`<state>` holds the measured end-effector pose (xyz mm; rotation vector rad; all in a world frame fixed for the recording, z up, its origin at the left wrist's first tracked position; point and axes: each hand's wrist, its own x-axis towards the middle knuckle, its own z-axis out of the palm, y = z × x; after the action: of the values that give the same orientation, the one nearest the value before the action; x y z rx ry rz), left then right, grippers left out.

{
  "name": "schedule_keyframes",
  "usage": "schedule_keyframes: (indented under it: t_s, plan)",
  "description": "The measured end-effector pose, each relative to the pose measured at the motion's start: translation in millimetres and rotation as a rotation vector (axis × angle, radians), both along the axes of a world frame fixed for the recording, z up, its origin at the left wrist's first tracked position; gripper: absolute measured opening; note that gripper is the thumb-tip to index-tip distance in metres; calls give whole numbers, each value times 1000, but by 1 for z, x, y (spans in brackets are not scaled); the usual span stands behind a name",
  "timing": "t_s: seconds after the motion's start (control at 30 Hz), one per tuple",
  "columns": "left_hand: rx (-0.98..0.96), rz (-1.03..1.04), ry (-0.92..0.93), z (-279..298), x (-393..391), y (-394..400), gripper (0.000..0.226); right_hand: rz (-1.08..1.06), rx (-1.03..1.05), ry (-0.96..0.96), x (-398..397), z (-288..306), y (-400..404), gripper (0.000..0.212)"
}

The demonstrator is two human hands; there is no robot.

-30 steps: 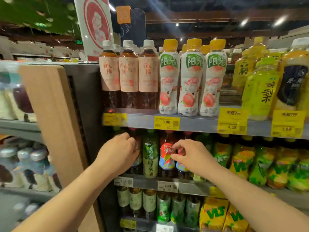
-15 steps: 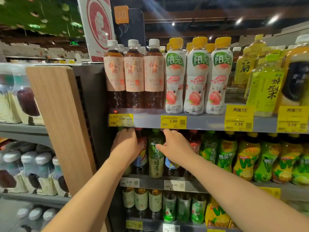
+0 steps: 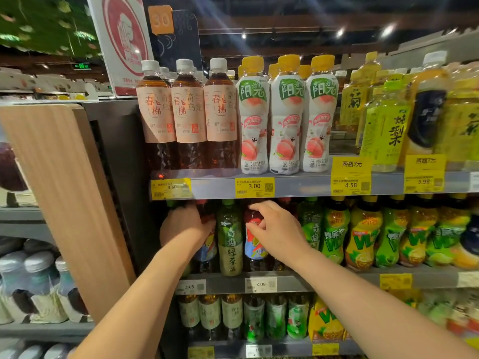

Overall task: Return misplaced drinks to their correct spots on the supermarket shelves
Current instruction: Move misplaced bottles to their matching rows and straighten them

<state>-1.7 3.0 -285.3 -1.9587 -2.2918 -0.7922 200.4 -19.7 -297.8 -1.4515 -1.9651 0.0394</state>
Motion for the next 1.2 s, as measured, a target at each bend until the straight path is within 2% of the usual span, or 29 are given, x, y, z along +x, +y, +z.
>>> schedule_keyframes:
  t_s: [0.1,0.27,0.47,0.63,0.73,0.83,1.0,1.2]
  plan:
    - [37,-41,-25,-9,-5,-2,46,-14,29,21,6,-2,-1,37]
    - [220,-127,-101,-28,-13,-22,40,-58,65,73,16,-3,-1,38]
    - [228,-213,-327,-41,-9,-60,38,-40,65,83,14,-3,-5,36]
    - [273,-246,-324,-52,-11,-83,41,31,42,57,-3,-3,-7,39]
    - [324,-270,-338,-51,-12,-97,41,43,-18,26,-13,2,-2,49]
    - [357,-267,-350,-42,-14,-107,41,-1,-84,-88,-25,9,4,58]
    - [323,-249,-368,-39,-24,-121,39,-56,-163,-192,-46,20,15,42]
    - [277,-201,-340,-45,-32,-134,43,-44,-241,-133,-60,20,26,45]
